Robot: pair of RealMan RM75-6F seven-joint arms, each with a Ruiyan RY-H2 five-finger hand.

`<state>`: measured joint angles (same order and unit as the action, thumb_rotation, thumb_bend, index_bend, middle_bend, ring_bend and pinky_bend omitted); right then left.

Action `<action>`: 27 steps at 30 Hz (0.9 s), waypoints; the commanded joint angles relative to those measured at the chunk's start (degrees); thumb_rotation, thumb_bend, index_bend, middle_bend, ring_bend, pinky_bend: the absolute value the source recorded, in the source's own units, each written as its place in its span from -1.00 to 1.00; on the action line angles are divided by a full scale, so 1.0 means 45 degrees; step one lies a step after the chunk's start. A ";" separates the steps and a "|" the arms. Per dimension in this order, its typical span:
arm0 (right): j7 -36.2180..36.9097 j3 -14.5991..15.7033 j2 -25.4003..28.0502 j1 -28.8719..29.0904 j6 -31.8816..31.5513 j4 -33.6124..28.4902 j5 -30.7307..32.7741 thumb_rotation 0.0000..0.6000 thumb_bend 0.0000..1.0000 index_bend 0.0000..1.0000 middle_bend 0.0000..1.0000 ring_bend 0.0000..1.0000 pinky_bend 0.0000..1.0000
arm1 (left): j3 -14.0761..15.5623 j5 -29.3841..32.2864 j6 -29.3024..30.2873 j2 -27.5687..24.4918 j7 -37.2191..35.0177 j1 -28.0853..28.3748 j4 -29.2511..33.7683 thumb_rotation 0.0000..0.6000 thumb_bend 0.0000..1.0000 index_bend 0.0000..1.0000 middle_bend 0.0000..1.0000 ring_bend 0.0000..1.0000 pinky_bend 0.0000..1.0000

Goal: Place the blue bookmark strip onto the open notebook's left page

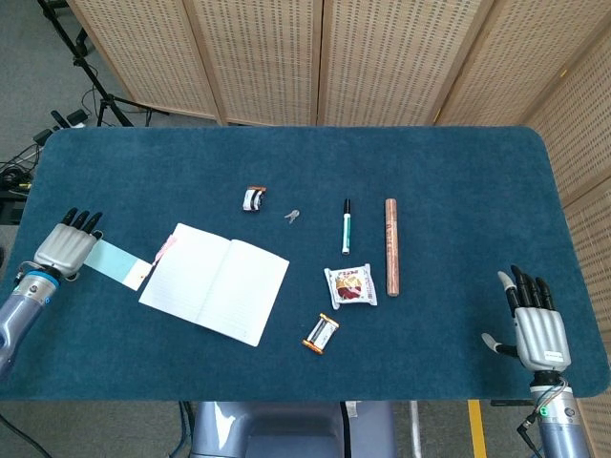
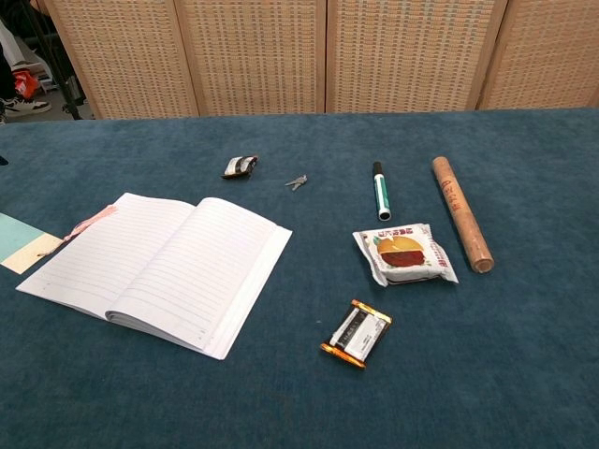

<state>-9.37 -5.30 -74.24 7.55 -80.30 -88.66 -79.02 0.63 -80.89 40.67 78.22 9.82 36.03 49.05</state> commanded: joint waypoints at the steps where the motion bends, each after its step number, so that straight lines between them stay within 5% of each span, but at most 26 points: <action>1: 0.0029 -0.0015 -0.0025 -0.0002 -0.0018 0.0026 -0.0002 1.00 -0.69 -1.00 -1.00 -1.00 -1.00 | 0.0027 -0.0034 0.0030 0.0055 -0.0077 0.0022 -0.0056 1.00 -0.77 -0.37 -1.00 -1.00 -1.00; 27: 0.0111 -0.0038 -0.0153 -0.0028 -0.0157 0.0154 -0.0133 1.00 -0.69 -1.00 -1.00 -1.00 -1.00 | 0.0296 -0.0317 0.0069 0.0820 0.0014 0.0171 -0.0849 1.00 -0.77 -0.37 -1.00 -1.00 -1.00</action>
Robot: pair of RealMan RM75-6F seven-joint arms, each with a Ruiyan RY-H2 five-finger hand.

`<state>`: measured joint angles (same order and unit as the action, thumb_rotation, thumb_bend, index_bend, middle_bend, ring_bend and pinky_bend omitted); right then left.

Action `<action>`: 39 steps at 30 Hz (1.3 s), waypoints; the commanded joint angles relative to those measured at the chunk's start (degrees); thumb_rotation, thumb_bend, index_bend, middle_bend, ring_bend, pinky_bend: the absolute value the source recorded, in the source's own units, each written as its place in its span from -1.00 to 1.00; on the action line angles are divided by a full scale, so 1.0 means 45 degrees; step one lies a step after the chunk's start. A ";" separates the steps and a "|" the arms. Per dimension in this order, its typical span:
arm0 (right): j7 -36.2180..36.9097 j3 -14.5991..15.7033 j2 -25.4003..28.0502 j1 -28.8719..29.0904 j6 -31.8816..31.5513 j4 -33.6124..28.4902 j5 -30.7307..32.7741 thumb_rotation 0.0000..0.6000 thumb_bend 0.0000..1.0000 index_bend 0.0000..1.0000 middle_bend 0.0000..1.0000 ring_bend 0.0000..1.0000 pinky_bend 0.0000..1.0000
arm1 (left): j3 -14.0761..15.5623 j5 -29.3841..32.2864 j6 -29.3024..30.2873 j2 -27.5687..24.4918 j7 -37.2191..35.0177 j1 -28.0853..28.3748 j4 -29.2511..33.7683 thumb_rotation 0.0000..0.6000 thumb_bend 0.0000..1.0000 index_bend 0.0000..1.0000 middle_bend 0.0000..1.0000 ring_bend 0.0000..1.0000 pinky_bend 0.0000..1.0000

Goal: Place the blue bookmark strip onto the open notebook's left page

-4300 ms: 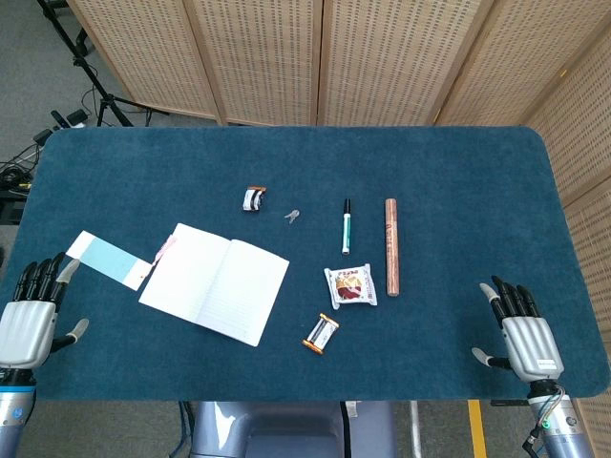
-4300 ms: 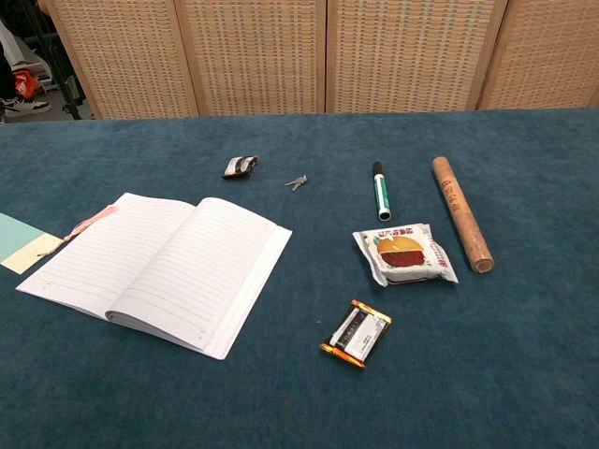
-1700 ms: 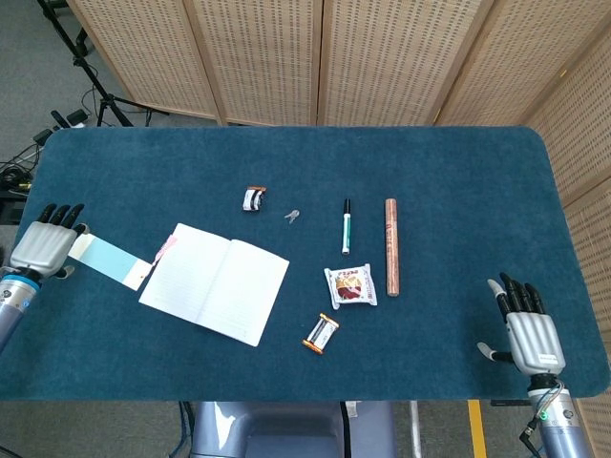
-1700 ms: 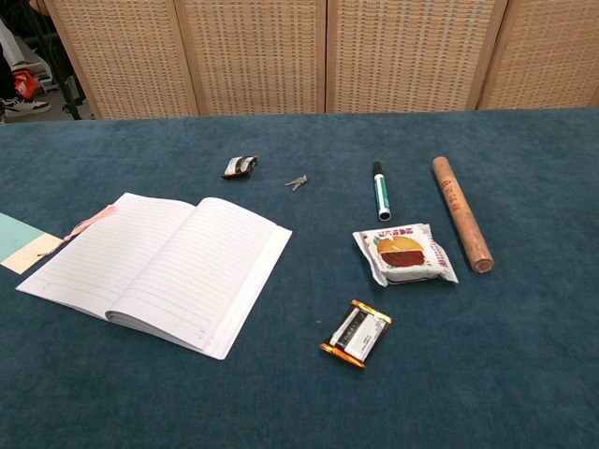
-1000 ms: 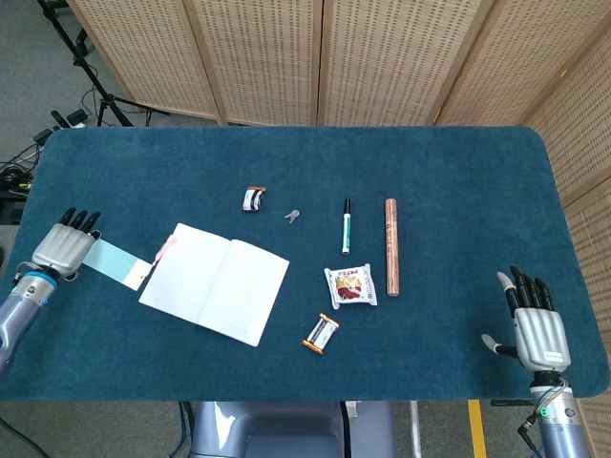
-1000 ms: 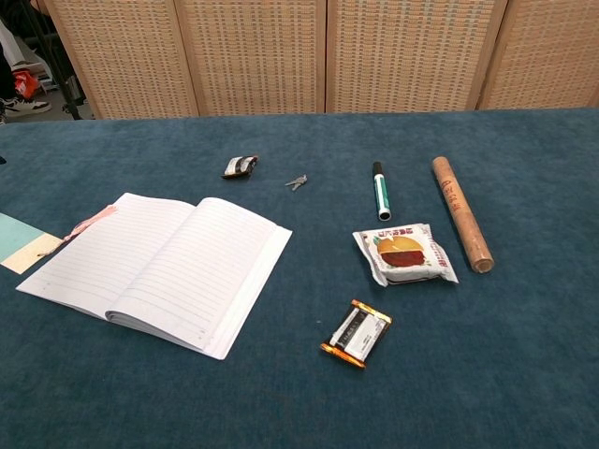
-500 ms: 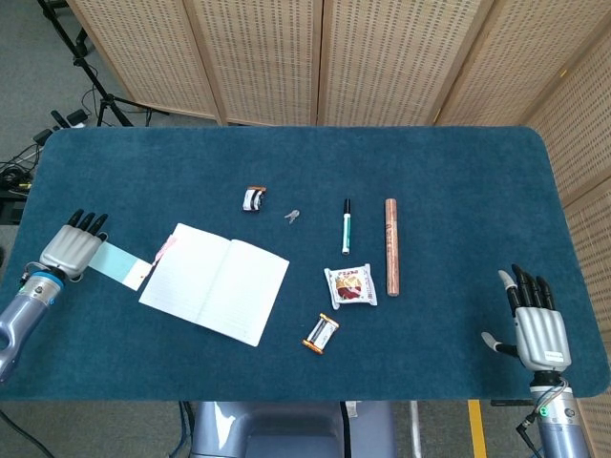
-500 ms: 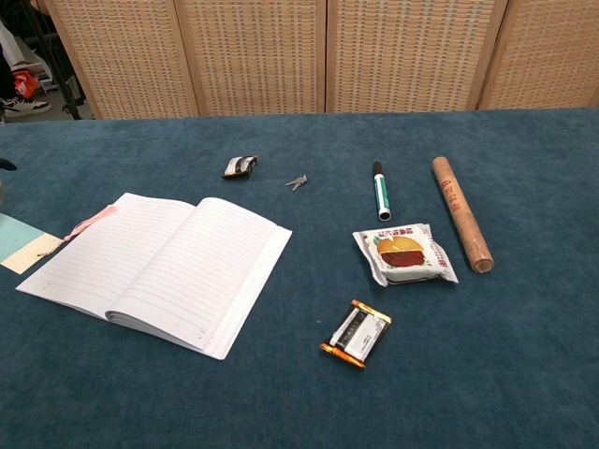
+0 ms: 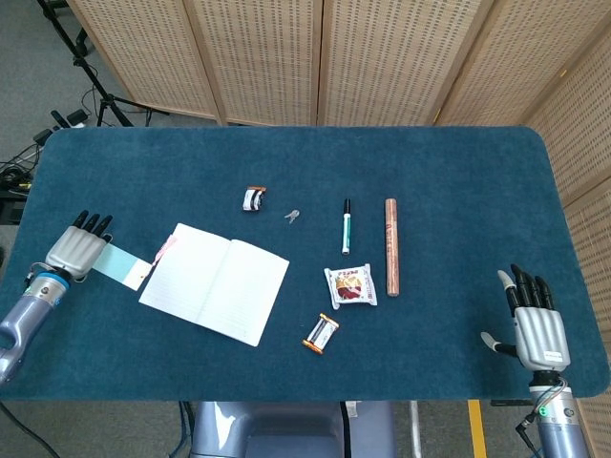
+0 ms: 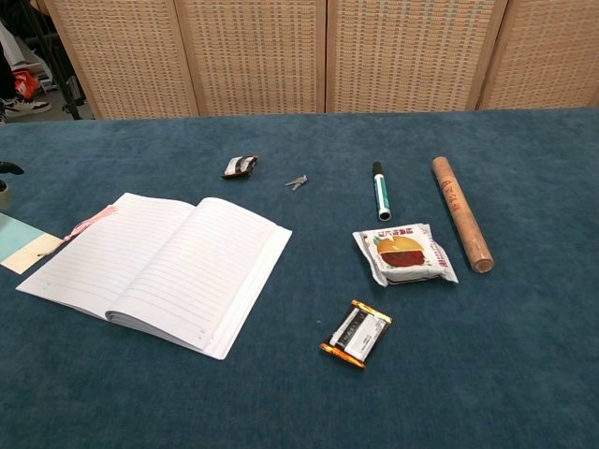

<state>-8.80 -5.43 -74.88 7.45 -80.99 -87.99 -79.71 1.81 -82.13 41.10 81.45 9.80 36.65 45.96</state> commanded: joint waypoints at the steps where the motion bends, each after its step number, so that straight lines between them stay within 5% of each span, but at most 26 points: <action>1: -0.0021 -0.0019 -0.0014 -0.0005 -0.0007 0.0007 0.0034 1.00 -0.69 -1.00 -1.00 -1.00 -1.00 | 0.0044 -0.0051 -0.0048 0.0161 0.0009 0.0041 -0.0249 1.00 -0.77 -0.37 -1.00 -1.00 -1.00; 39: -0.0038 -0.0067 -0.0052 -0.0021 -0.0048 0.0031 0.0072 1.00 -0.69 -1.00 -1.00 -1.00 -1.00 | 0.0382 -0.0665 0.0130 0.1139 -0.0690 0.0179 -0.1344 1.00 -0.77 -0.37 -1.00 -1.00 -1.00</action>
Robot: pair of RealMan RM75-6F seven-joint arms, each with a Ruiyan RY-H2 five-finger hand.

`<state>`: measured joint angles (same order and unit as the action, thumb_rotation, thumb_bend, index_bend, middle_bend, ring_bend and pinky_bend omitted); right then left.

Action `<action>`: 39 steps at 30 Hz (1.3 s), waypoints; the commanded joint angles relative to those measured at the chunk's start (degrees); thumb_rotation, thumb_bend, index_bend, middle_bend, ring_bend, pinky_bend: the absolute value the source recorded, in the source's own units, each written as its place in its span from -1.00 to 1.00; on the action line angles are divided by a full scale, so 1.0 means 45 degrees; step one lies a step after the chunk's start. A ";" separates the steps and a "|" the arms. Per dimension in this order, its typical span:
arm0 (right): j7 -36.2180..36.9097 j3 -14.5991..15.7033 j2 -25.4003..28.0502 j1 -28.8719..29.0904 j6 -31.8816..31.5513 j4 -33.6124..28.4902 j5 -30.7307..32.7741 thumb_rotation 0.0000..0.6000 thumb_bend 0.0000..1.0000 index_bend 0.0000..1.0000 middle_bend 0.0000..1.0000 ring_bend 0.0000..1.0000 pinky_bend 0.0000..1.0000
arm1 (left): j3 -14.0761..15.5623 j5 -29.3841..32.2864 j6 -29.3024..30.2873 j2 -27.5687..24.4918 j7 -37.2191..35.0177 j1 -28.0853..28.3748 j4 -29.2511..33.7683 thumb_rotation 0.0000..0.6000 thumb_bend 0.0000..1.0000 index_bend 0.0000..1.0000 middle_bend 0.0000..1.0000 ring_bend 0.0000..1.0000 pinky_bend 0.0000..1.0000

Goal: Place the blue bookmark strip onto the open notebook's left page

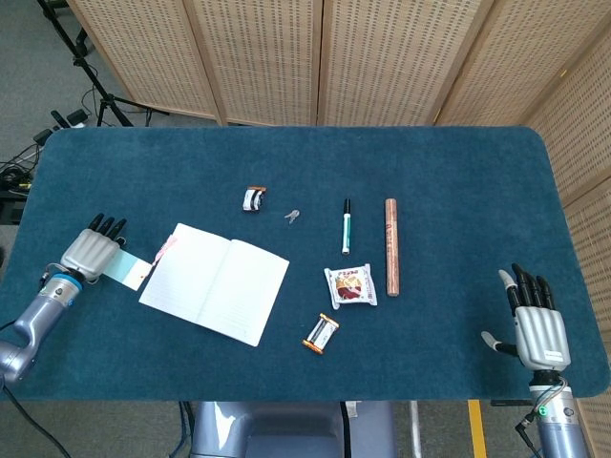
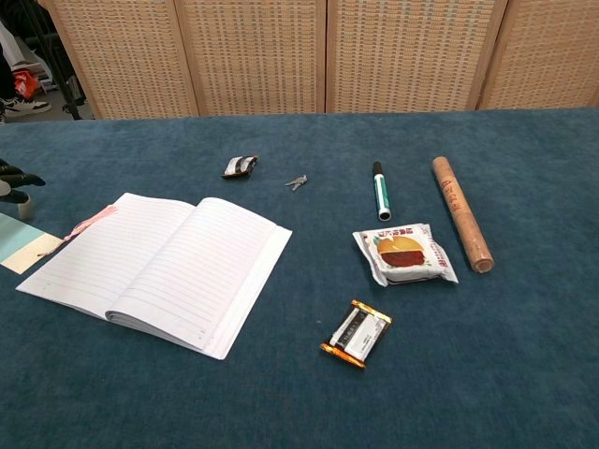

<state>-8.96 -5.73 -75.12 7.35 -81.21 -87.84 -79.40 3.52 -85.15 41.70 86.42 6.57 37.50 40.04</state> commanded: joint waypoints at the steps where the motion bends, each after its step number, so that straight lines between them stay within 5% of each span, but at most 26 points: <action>1: -0.0006 0.0001 -0.0004 0.0002 0.0008 0.0001 0.0005 1.00 -0.69 -1.00 -1.00 -1.00 -1.00 | 0.0008 0.0004 -0.0001 0.0052 0.0042 -0.0014 -0.0041 1.00 -0.77 -0.37 -1.00 -1.00 -1.00; 13: -0.0037 0.0036 -0.0027 0.0008 0.0006 0.0001 -0.0066 1.00 -0.69 -1.00 -1.00 -1.00 -1.00 | 0.0045 0.0026 -0.0046 0.0184 0.0113 -0.0081 -0.0124 1.00 -0.52 -0.37 -1.00 -1.00 -1.00; 39: 0.0048 0.0063 0.0044 -0.0022 -0.0033 -0.0084 -0.0155 1.00 -0.69 -1.00 -1.00 -1.00 -1.00 | -0.0204 0.0283 0.0213 -0.0160 0.0354 -0.0166 0.0337 1.00 -0.46 -0.37 -1.00 -1.00 -1.00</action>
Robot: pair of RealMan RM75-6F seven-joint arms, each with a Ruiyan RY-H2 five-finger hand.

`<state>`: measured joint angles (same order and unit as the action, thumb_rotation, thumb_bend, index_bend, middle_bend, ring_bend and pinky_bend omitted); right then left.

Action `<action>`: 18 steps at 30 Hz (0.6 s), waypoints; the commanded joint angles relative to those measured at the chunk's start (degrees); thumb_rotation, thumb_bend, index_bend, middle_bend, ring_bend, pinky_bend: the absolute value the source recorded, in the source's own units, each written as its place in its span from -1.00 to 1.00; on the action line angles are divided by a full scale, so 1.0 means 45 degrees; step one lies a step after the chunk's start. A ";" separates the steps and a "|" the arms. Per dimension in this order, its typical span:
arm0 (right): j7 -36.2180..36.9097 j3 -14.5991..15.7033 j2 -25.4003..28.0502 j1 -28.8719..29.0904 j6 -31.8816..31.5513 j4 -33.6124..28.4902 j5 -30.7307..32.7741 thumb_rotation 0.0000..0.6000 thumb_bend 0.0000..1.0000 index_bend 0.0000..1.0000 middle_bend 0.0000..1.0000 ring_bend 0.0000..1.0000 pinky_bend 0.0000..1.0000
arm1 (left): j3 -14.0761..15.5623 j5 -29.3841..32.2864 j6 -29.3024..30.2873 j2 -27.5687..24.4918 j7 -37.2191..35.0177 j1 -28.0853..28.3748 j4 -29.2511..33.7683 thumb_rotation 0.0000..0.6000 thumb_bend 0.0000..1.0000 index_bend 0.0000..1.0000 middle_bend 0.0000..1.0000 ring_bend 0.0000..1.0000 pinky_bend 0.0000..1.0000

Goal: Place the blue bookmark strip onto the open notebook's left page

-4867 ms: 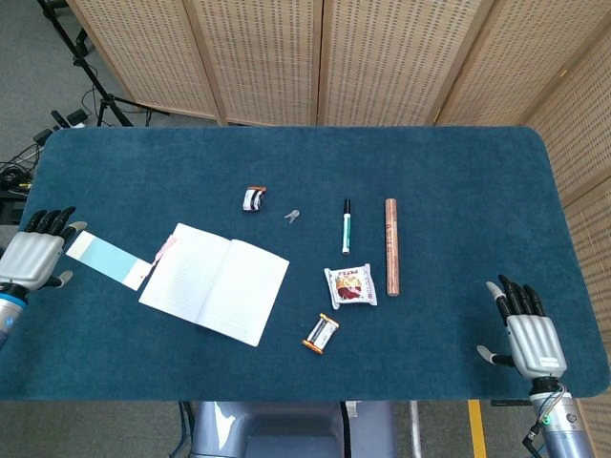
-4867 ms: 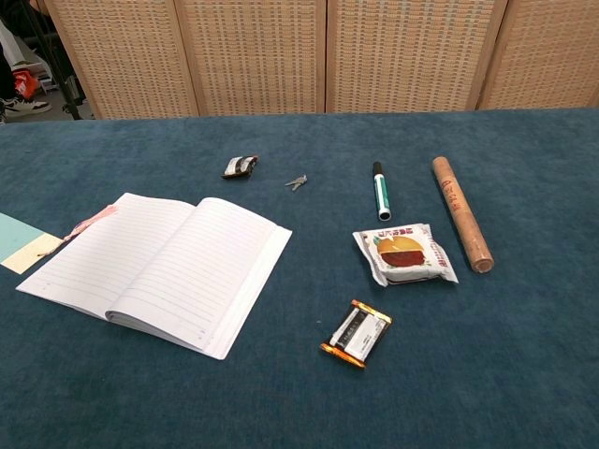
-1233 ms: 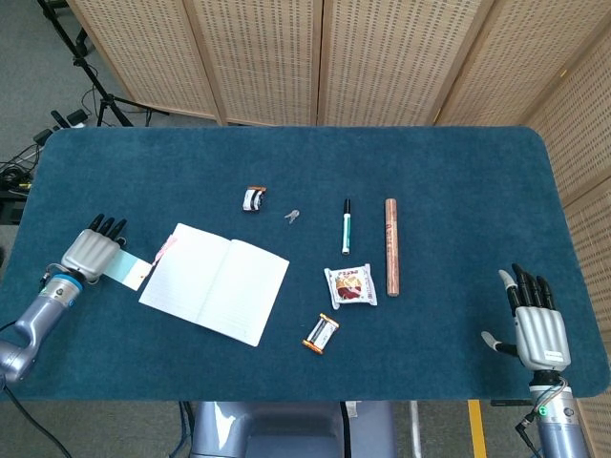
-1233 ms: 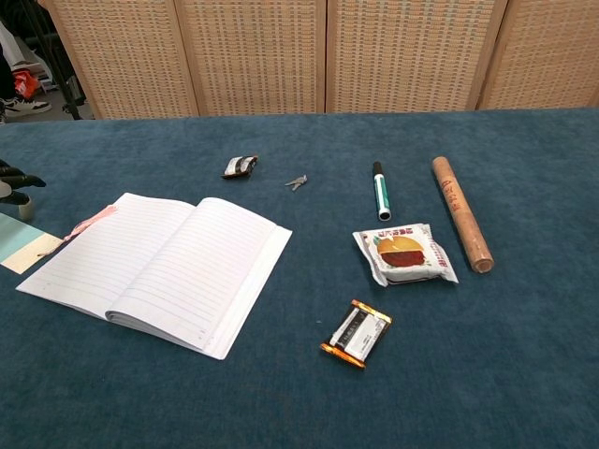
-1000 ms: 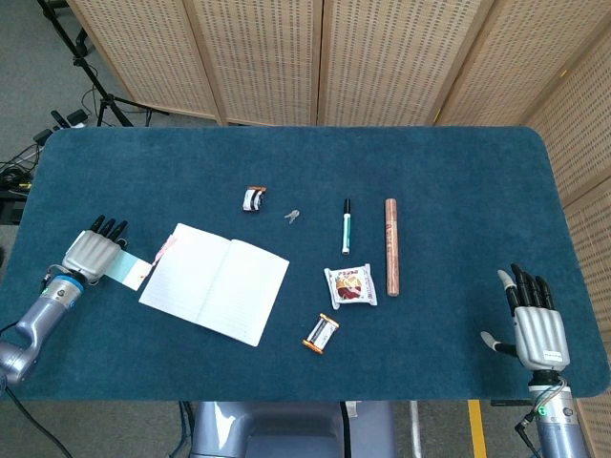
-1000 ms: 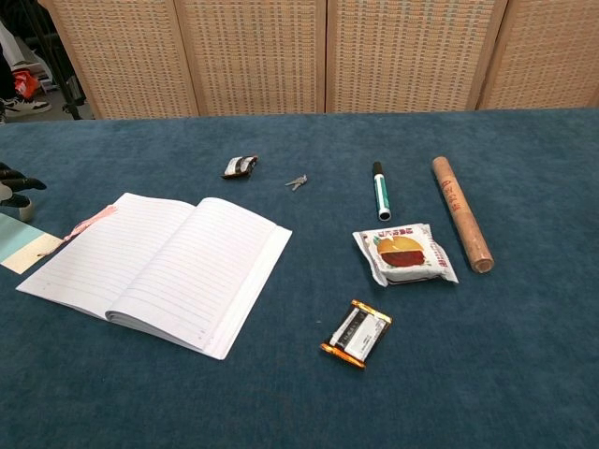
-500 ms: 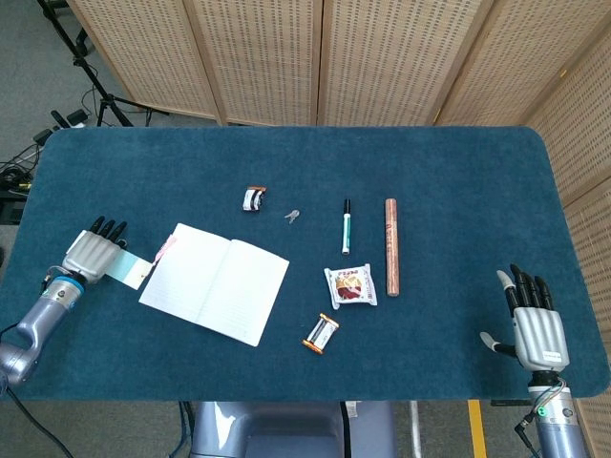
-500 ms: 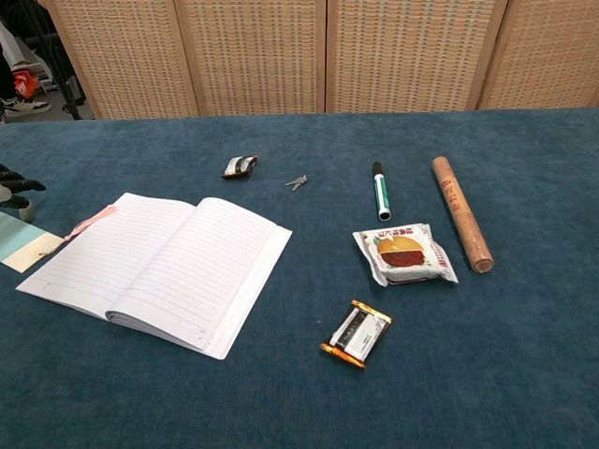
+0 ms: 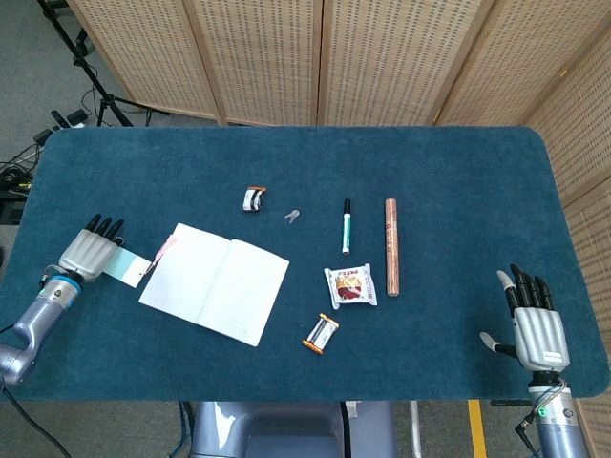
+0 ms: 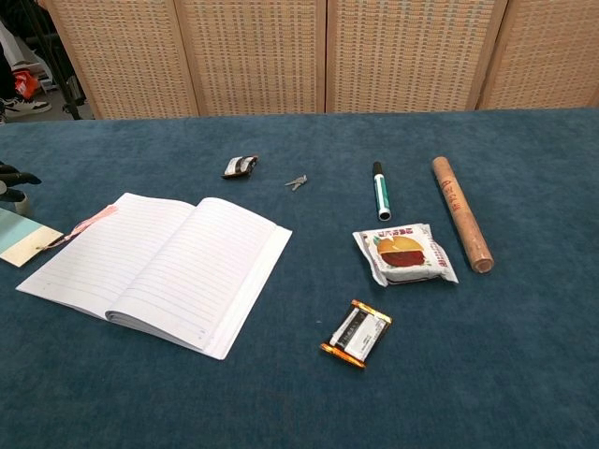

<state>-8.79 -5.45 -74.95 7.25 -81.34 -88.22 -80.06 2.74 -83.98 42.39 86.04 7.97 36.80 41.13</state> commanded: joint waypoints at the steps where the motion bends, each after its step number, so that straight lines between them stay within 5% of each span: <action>1: 0.0022 0.0004 0.0010 -0.0002 -0.0002 0.0000 -0.0013 1.00 -0.69 -1.00 -1.00 -1.00 -1.00 | -0.0053 0.0037 0.0102 -0.0127 0.0064 -0.0014 0.0164 1.00 -0.46 -0.37 -1.00 -1.00 -1.00; 18: 0.0700 0.0088 0.0360 -0.0190 -0.0440 -0.0256 -0.0508 1.00 -0.69 -1.00 -1.00 -1.00 -1.00 | -0.0715 0.0921 0.1437 -0.2594 0.1831 -0.0456 0.4135 1.00 -0.46 -0.37 -1.00 -1.00 -1.00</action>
<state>-5.88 -5.11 -73.49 6.50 -83.14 -89.26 -82.14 0.24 -81.38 48.45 76.21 14.47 35.30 56.88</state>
